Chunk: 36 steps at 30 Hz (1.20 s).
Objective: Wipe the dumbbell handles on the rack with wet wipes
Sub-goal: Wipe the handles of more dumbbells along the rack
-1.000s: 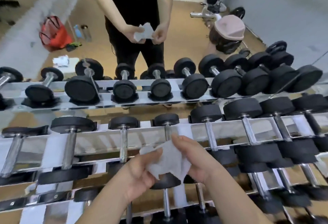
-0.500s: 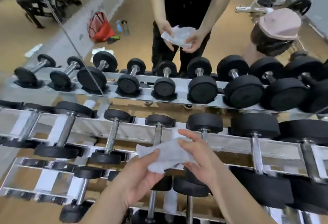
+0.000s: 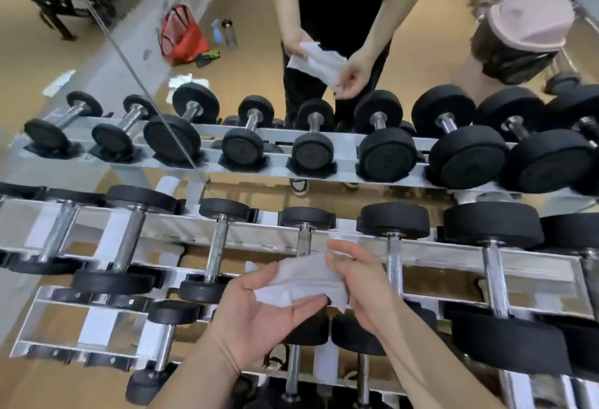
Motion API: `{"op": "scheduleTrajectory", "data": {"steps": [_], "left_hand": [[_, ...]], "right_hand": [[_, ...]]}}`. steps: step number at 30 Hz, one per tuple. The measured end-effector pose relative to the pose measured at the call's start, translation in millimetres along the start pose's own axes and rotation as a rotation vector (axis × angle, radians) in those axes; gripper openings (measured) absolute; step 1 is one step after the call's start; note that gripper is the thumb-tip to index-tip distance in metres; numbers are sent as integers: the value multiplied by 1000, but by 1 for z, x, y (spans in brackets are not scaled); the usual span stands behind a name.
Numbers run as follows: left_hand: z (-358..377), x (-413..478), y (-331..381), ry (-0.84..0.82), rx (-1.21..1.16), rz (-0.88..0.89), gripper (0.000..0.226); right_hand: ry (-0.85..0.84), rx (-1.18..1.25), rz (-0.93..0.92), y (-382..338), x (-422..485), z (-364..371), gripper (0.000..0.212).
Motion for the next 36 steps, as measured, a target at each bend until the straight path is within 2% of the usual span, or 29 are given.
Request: {"op": "scheduleTrajectory", "data": {"steps": [3, 4, 6, 9, 12, 15, 18, 20, 24, 27, 29, 31, 33, 36], "left_hand": [[-14, 14, 28, -20, 23, 27, 46], [-20, 19, 39, -27, 65, 40, 52], [-32, 32, 66, -23, 177, 60, 69], [-48, 52, 100, -21, 356, 59, 66], [-63, 77, 119, 30, 449, 49, 70], [-76, 100, 114, 105, 668, 5, 61], [-83, 128, 94, 103, 854, -38, 76], [-82, 146, 74, 108, 862, -91, 70], [-77, 158, 39, 181, 824, -179, 30], [-77, 157, 24, 204, 842, -229, 30], [-74, 158, 22, 203, 875, -240, 20], [-63, 164, 25, 192, 851, -208, 18], [-49, 177, 34, 186, 773, -154, 32], [-40, 199, 44, 196, 701, -60, 23]], "right_hand": [[136, -58, -1, 4, 13, 6, 21], [161, -64, 21, 6, 17, 10, 20], [178, -75, 75, 11, 29, 19, 18], [206, -123, 88, 18, 49, 34, 18], [275, -310, 27, 29, 73, 43, 36], [241, -497, -1, 38, 82, 55, 48], [208, -579, -4, 46, 85, 54, 54], [150, -609, 32, 51, 82, 53, 62], [108, -647, 95, 51, 83, 49, 71], [111, -642, 109, 53, 84, 44, 74], [101, -642, 111, 51, 84, 42, 77], [82, -643, 113, 50, 84, 42, 81], [65, -659, 104, 48, 83, 43, 84], [43, -652, 112, 47, 82, 44, 89]]}}
Point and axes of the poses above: each hand's wrist, its own x-axis towards the middle knuckle, its own z-axis out of the palm, y = z × x, the point moved 6 cm from there along x, towards the middle knuckle, and after that the axes turned 7 degrees about z, right-handed, at the moved point
